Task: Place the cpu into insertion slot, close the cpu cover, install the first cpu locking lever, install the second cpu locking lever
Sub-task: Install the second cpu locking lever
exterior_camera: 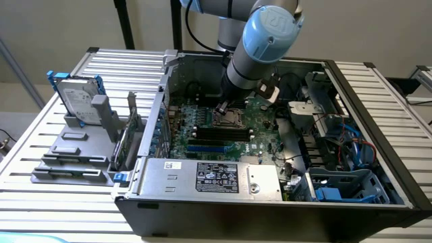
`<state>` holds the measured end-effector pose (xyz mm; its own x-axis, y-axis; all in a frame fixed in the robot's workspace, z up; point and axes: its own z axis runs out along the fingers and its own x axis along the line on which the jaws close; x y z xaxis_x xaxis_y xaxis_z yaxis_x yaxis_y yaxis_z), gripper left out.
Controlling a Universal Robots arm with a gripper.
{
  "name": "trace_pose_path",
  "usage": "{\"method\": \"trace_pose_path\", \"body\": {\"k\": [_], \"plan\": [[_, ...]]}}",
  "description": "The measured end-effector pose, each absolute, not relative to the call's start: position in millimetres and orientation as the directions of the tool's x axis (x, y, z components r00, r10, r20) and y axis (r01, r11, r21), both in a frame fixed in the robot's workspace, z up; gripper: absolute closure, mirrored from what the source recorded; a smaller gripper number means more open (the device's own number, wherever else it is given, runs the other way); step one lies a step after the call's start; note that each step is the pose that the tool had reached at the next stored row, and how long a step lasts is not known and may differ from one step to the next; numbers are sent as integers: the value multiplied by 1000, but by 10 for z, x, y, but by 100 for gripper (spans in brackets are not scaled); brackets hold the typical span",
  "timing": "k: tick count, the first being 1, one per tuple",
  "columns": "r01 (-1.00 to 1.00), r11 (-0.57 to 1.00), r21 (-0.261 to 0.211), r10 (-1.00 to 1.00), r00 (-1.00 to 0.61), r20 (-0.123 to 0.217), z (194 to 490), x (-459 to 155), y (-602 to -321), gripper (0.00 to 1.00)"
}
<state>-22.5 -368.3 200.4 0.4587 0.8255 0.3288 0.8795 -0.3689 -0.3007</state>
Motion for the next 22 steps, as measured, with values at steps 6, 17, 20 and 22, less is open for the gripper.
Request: {"method": "trace_pose_path", "body": {"k": [6, 17, 20, 22], "plan": [[879, -369, -301, 826, 459, 329, 2004, -225, -3682, 89], [879, -369, -301, 826, 459, 328, 2179, -226, -3845, 89], [879, -369, -301, 826, 459, 327, 2204, -226, -3932, 89], [879, -370, -301, 826, 459, 327, 2221, -229, -3981, 89]]}}
